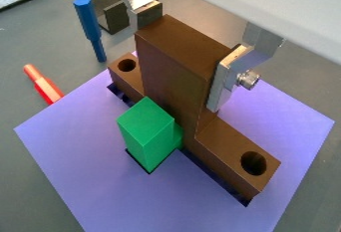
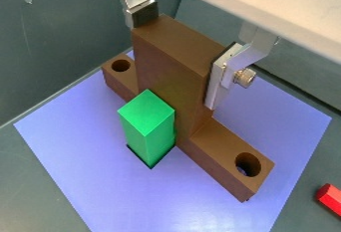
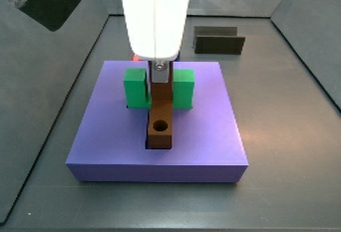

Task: Pick up the brown object. Move up. Place the brown object on the fixture. Regrasp the brown object. Move to above the board. Insert the brown object.
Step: Insert the brown object.

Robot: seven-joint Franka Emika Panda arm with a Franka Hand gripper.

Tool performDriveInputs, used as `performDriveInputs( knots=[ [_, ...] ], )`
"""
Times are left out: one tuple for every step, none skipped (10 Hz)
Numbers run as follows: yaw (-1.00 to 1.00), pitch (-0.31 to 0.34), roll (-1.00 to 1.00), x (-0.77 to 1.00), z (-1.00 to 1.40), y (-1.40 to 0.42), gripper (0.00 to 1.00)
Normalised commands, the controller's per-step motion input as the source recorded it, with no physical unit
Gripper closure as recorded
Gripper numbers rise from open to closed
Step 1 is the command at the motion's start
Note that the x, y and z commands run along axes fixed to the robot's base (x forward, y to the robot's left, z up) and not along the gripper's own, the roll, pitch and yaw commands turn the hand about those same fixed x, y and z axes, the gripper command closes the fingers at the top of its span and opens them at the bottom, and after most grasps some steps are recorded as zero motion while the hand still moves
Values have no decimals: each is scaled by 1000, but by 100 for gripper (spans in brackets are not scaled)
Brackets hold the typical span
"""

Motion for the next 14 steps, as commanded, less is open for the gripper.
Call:
performDriveInputs(
  knots=[
    [260,0,39,-34,-9,-9,100],
    [283,0,64,6,-77,-9,100],
    [269,0,59,6,-86,0,100],
    [260,0,63,6,-94,0,100],
    [223,0,84,0,-140,0,100],
    [137,0,41,63,-117,0,100],
    [0,3,31,103,-134,-23,100],
    [-40,0,10,69,-149,-9,100],
    [-103,0,6,83,-157,-6,100],
    [-140,10,9,106,-149,0,100],
    [-231,30,0,51,-103,0,100],
    [-297,44,0,23,-83,0,100],
    [-334,57,0,17,-86,0,100],
    [-326,57,6,26,-77,0,100]
  ],
)
